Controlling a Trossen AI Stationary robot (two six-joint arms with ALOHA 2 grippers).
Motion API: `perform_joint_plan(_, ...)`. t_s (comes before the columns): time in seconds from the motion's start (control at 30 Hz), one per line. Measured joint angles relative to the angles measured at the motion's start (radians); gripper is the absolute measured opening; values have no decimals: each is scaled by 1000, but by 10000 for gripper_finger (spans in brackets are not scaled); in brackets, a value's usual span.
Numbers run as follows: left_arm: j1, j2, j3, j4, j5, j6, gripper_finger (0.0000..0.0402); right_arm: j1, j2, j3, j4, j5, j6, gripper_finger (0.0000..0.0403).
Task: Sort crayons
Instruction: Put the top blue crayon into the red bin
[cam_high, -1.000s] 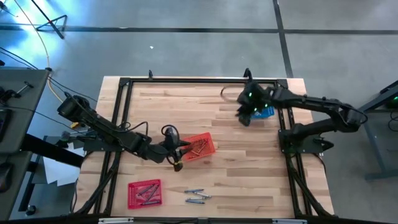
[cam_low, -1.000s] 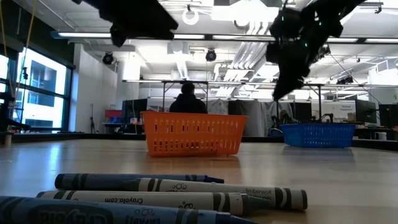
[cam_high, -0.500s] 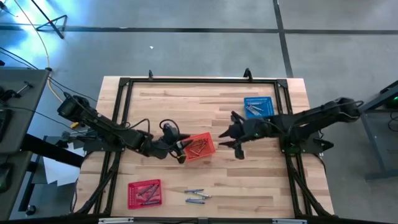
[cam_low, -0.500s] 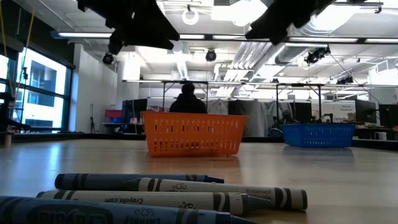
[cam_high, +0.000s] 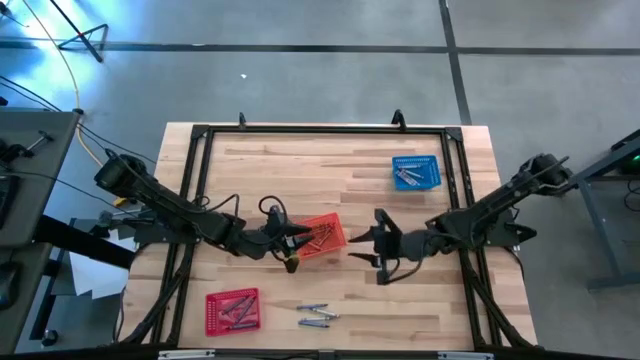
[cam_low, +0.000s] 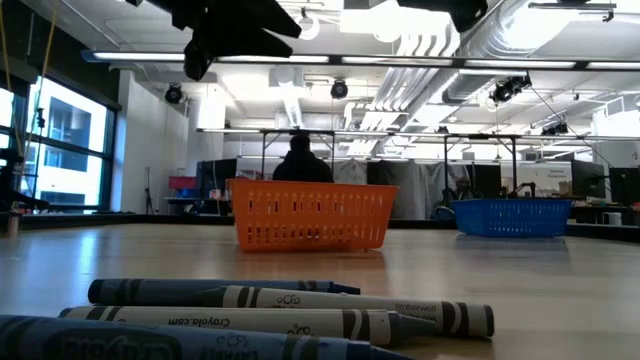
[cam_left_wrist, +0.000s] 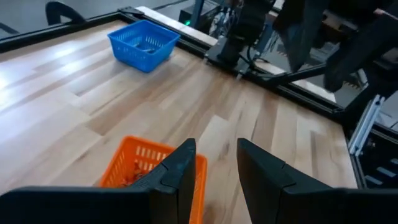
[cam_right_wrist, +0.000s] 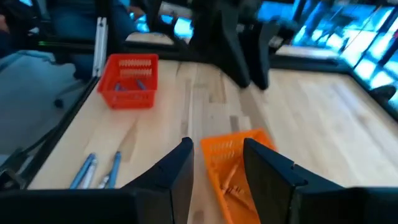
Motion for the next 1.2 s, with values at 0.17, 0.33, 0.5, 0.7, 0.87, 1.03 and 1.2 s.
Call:
perform_joint_plan(0.17, -3, 81, 0, 64, 0, -1, 103, 14, 13, 0, 80, 31, -28, 133)
perform_joint_plan(0.33, -3, 172, 0, 166, 1, -1, 103, 13, 13, 0, 101, 31, -27, 133)
perform_joint_plan(0.5, 0, 219, 13, 223, 46, 38, 103, 13, 13, 0, 99, 30, -8, 133)
perform_joint_plan(0.7, -10, 270, 127, 223, 181, 113, 103, 13, 13, 0, 74, 27, 52, 133)
perform_joint_plan(0.87, -35, 336, 241, 221, 201, 201, 103, 14, 13, 0, 21, 13, 122, 133)
perform_joint_plan(1.03, -53, 408, 340, 220, 193, 217, 103, 16, 13, 0, -1, -42, 180, 133)
perform_joint_plan(1.2, -63, 484, 424, 221, 178, 183, 103, 53, 13, 0, -7, -77, 177, 133)
